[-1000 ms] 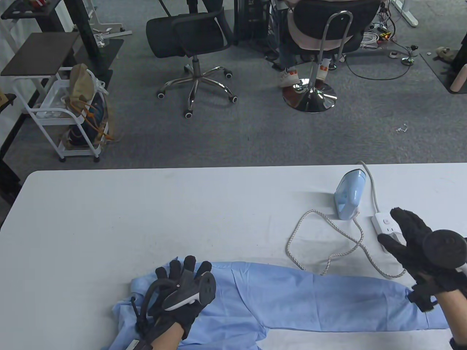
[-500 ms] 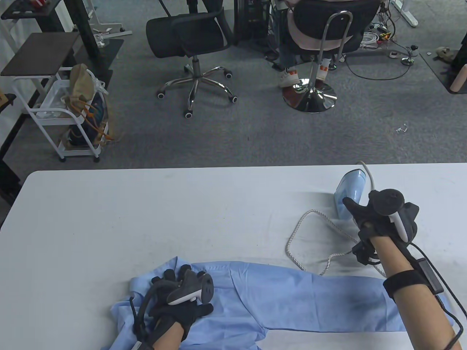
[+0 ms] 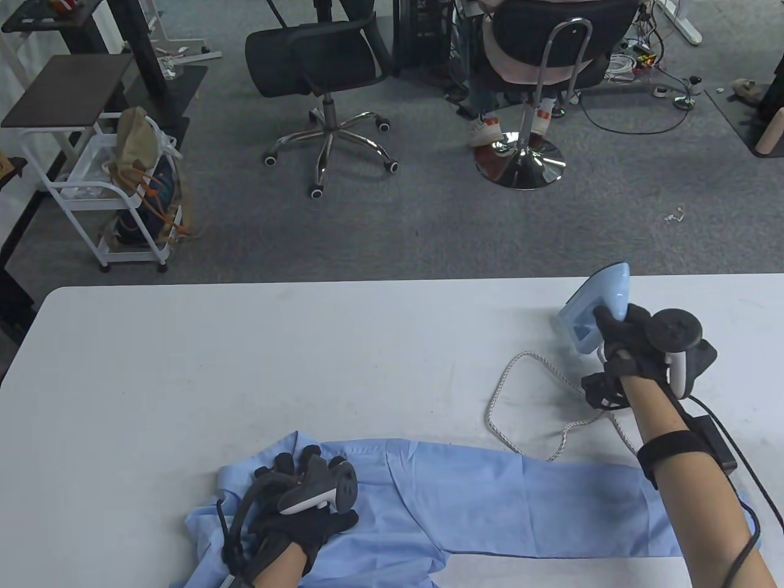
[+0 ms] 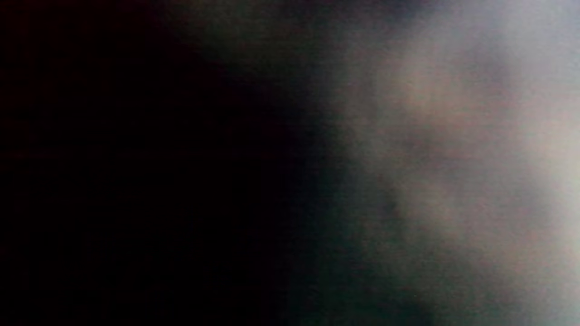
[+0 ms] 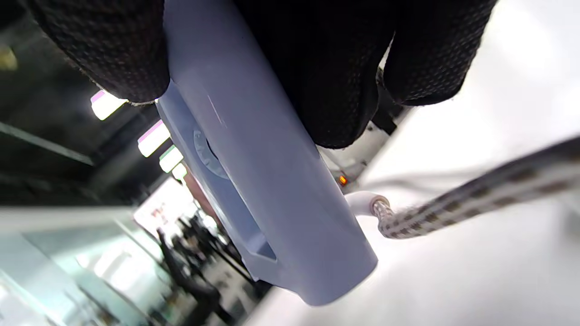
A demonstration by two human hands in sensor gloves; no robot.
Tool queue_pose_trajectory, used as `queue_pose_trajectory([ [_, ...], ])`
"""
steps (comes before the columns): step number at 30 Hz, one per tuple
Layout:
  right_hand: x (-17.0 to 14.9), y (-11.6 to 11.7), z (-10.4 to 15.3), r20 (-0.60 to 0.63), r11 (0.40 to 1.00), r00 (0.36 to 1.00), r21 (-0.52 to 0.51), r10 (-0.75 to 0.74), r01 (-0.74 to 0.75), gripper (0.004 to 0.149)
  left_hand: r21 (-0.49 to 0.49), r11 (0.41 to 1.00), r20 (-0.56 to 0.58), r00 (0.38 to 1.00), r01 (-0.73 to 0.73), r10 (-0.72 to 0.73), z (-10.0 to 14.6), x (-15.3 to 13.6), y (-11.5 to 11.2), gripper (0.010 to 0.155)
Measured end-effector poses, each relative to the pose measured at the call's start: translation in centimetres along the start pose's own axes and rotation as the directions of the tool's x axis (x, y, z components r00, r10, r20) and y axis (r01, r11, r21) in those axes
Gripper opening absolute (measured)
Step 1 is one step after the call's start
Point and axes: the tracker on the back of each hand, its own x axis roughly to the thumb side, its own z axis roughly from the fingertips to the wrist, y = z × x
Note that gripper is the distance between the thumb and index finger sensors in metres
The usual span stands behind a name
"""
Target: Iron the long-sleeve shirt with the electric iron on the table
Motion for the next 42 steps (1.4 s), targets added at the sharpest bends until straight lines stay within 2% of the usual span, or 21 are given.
queue_pose_trajectory([
  [1,0.7,-1.4,-0.3,0.065,0.998,0.998,-0.056,-0.019,0.022,0.067,0.0,1.0,0.001,1.0,-0.001,0.001,0.0,0.0,0.0,0.089],
  [4,3.0,-5.9,-0.6,0.24,0.977,0.968,-0.21,0.073,-0.022,0.067,-0.001,1.0,0.002,1.0,-0.002,0.002,0.0,0.0,0.0,0.089],
  [6,5.3,-10.2,-0.3,0.369,0.944,0.919,-0.329,0.141,-0.012,0.067,-0.002,1.0,0.003,1.0,-0.002,0.002,0.1,0.0,0.0,0.089],
  [8,6.8,-13.4,0.6,0.436,0.911,0.872,-0.412,0.224,-0.027,0.066,-0.002,1.0,0.003,1.0,-0.002,0.002,0.1,0.0,0.0,0.088],
  [11,9.1,-16.7,3.1,0.56,0.9,0.776,-0.436,0.291,-0.023,0.066,-0.002,1.0,0.004,1.0,0.0,0.0,0.1,0.0,-0.1,0.088],
  [15,11.7,-17.5,7.8,0.668,0.94,0.689,-0.334,0.283,-0.062,0.066,-0.002,1.0,0.003,1.0,0.001,-0.001,0.1,0.0,-0.1,0.088],
  [18,14.1,-16.1,11.9,0.79,0.945,0.54,-0.324,0.292,-0.037,0.067,-0.003,1.0,0.002,1.0,-0.001,0.001,0.1,0.0,-0.1,0.088],
  [21,16.3,-13.4,15.4,0.834,0.964,0.486,-0.208,0.263,-0.166,0.069,-0.004,1.0,0.001,1.0,-0.003,0.003,0.1,0.0,-0.1,0.089],
  [23,17.6,-10.4,17.7,0.848,0.95,0.471,-0.107,0.242,-0.295,0.07,-0.005,1.0,0.0,1.0,-0.004,0.004,0.2,0.0,-0.1,0.089],
  [25,18.4,-6.8,19.6,0.858,0.881,0.464,0.029,0.221,-0.472,0.07,-0.005,1.0,-0.001,1.0,-0.004,0.004,0.2,0.0,-0.1,0.089],
  [27,18.3,-3.2,21.2,0.866,0.803,0.457,0.121,0.201,-0.583,0.07,-0.004,1.0,-0.002,1.0,-0.004,0.004,0.2,0.0,-0.1,0.089],
  [28,18.0,-0.9,22.2,0.863,0.738,0.465,0.179,0.2,-0.651,0.07,-0.004,1.0,-0.002,1.0,-0.005,0.005,0.2,0.0,-0.1,0.089],
  [31,16.5,4.8,24.6,0.854,0.598,0.474,0.267,0.217,-0.756,0.07,-0.003,1.0,-0.001,1.0,-0.005,0.005,0.2,0.0,-0.2,0.089],
  [33,15.5,7.5,25.9,0.838,0.542,0.496,0.316,0.225,-0.779,0.07,-0.002,1.0,0.0,1.0,-0.005,0.005,0.2,0.0,-0.2,0.089],
  [36,14.4,10.6,27.7,0.81,0.493,0.537,0.377,0.234,-0.784,0.07,-0.002,1.0,0.0,1.0,-0.004,0.004,0.2,0.0,-0.2,0.089],
  [38,14.2,11.7,28.5,0.801,0.486,0.544,0.382,0.25,-0.786,0.07,-0.002,1.0,0.0,1.0,-0.004,0.004,0.2,0.0,-0.2,0.089],
  [42,14.2,13.3,29.9,0.805,0.464,0.51,0.343,0.304,-0.817,0.07,-0.002,1.0,0.001,1.0,-0.004,0.004,0.2,0.0,-0.2,0.089],
])
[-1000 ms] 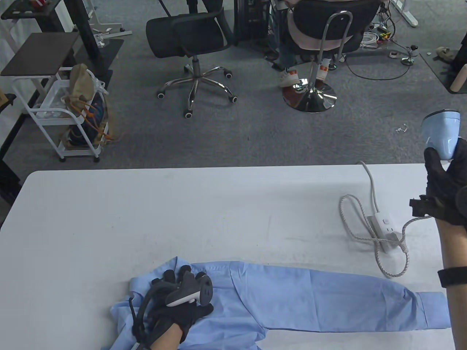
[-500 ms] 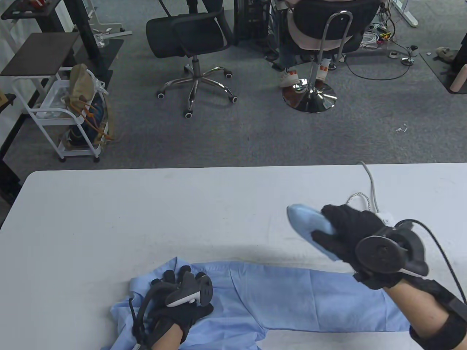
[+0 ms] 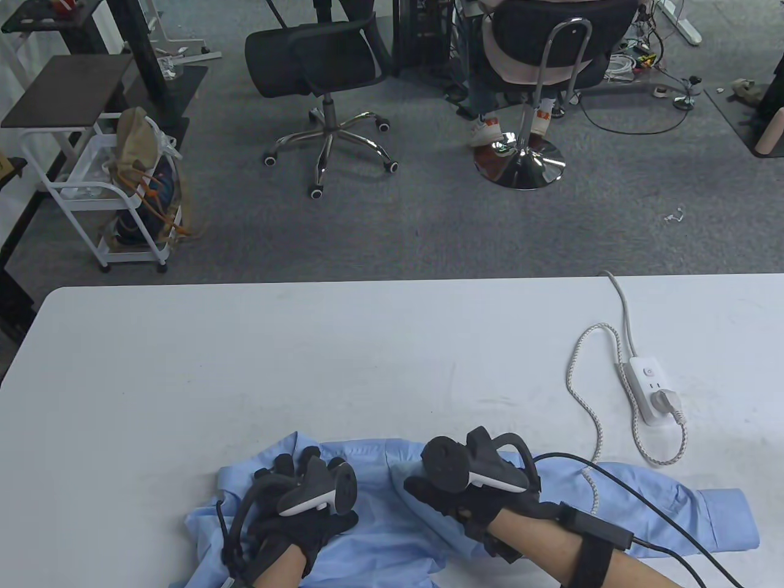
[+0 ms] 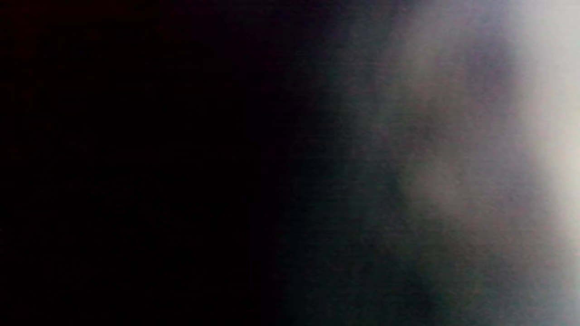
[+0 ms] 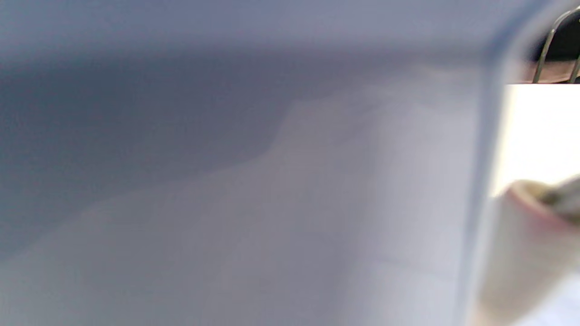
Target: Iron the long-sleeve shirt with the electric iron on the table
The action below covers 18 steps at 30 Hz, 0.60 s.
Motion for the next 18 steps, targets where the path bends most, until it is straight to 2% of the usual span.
queue_pose_trajectory([
  [4,0.8,0.5,-0.1,-0.039,0.997,0.996,-0.011,0.074,-0.075,0.071,0.0,1.0,-0.001,1.0,-0.001,0.001,0.0,0.0,0.0,0.09],
  [9,0.0,0.8,0.1,-0.12,0.994,0.987,0.023,0.105,-0.103,0.071,-0.001,1.0,-0.003,1.0,-0.006,0.006,0.0,0.0,0.0,0.09],
  [18,-5.2,0.8,2.8,-0.247,0.992,0.961,0.054,0.124,-0.114,0.071,-0.027,0.999,-0.003,0.999,-0.047,0.047,0.1,-0.5,-0.2,0.091],
])
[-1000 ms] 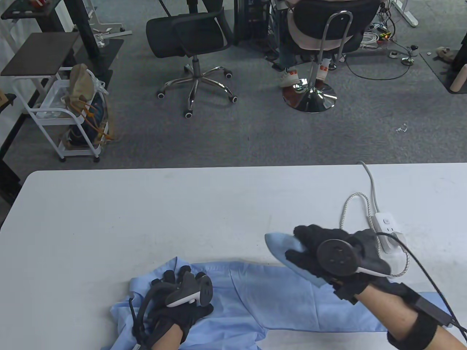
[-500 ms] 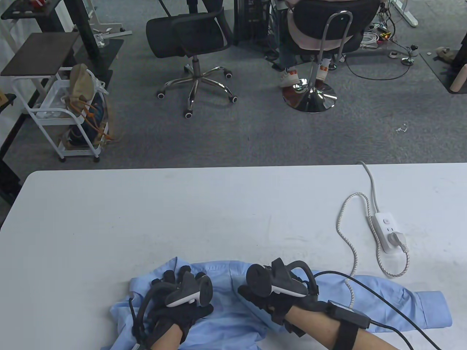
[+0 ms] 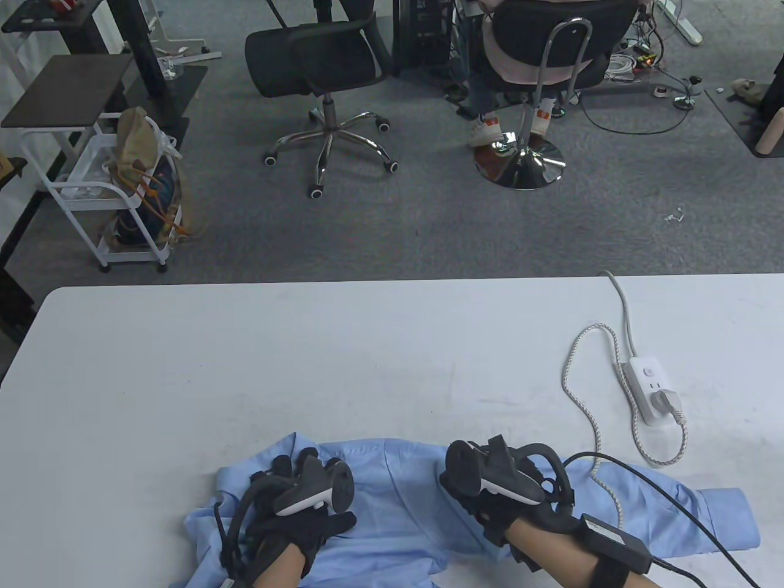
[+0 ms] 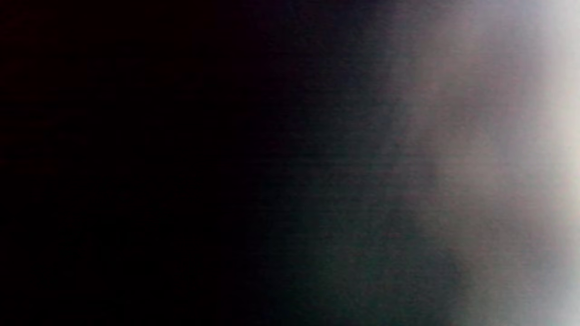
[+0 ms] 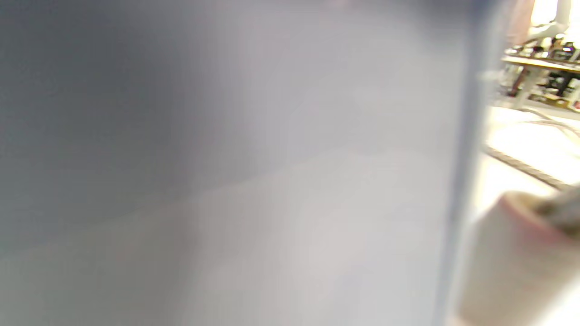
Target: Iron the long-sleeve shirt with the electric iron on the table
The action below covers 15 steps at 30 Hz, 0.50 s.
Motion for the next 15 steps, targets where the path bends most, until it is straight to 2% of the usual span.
queue_pose_trajectory([
  [15,-13.4,1.9,4.0,-0.259,0.999,0.966,0.036,0.02,-0.011,0.072,-0.023,1.0,-0.003,1.0,-0.021,0.021,0.1,-0.3,-0.1,0.092],
])
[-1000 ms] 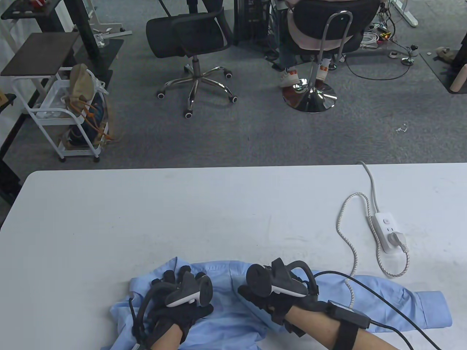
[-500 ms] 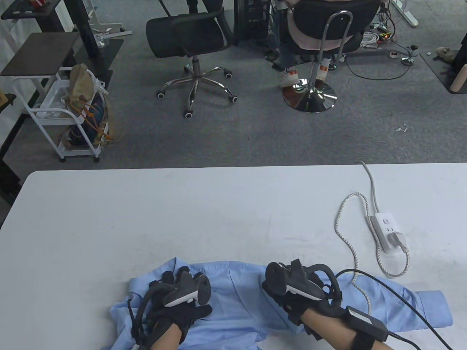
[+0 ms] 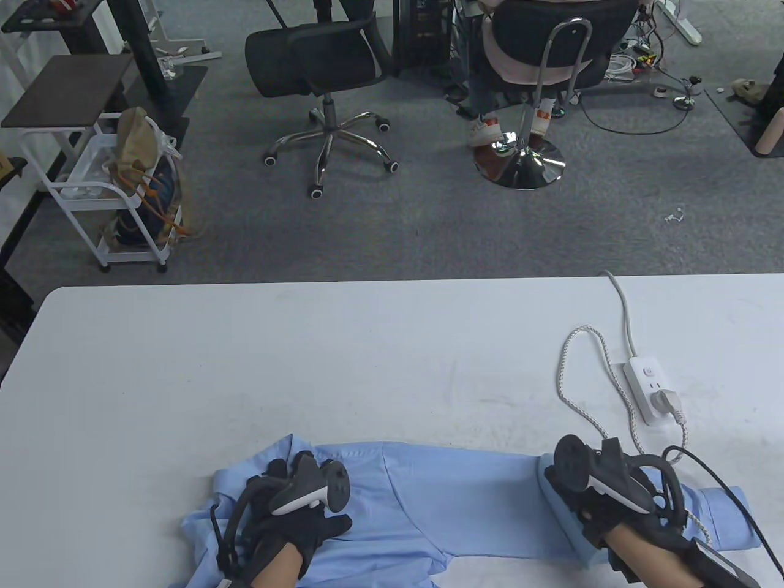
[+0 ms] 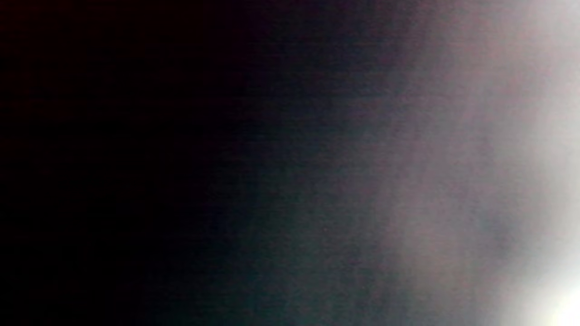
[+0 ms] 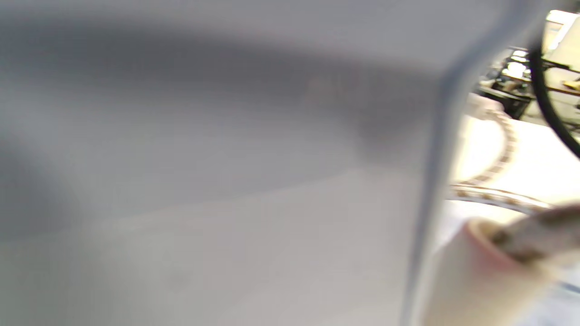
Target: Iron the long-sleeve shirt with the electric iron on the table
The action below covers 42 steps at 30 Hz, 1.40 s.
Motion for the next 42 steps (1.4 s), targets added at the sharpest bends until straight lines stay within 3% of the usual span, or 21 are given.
queue_pose_trajectory([
  [12,-10.3,1.4,0.6,-0.208,0.993,0.971,0.042,0.114,-0.108,0.072,-0.002,1.0,0.002,1.0,-0.005,0.005,0.0,-0.1,-0.1,0.092],
  [15,-12.6,1.7,0.7,-0.266,0.997,0.962,0.051,0.068,-0.056,0.072,-0.001,1.0,0.003,1.0,-0.005,0.005,0.0,-0.1,-0.1,0.092],
  [17,-13.1,2.0,0.9,-0.262,0.999,0.964,0.014,-0.043,0.048,0.072,0.0,1.0,0.004,1.0,-0.004,0.004,0.0,-0.1,-0.1,0.092],
  [20,-12.5,1.9,0.9,-0.262,0.999,0.964,0.02,0.042,-0.038,0.072,0.004,1.0,0.004,1.0,-0.002,0.002,0.0,-0.2,-0.1,0.092],
  [25,-12.0,1.2,0.4,-0.235,0.999,0.972,0.045,0.008,0.003,0.072,0.008,1.0,0.005,1.0,0.001,-0.001,0.0,-0.1,-0.1,0.092],
  [29,-9.4,-1.4,0.5,-0.175,1.0,0.985,-0.024,0.013,-0.018,0.071,0.008,1.0,0.007,1.0,0.0,0.0,0.0,-0.2,-0.1,0.092],
  [34,-2.4,-6.0,1.2,-0.005,0.992,1.0,-0.122,-0.028,0.027,0.071,0.007,1.0,0.007,1.0,-0.004,0.004,0.0,-0.2,-0.1,0.093],
  [38,3.9,-7.8,1.5,0.136,0.987,0.988,-0.134,-0.068,0.087,0.071,0.006,1.0,0.001,1.0,-0.013,0.013,0.1,-0.6,-0.2,0.093],
  [42,10.5,-8.0,1.6,0.252,0.984,0.963,-0.121,-0.1,0.134,0.071,-0.011,0.998,-0.014,0.998,-0.063,0.063,0.3,-2.2,-0.6,0.096],
])
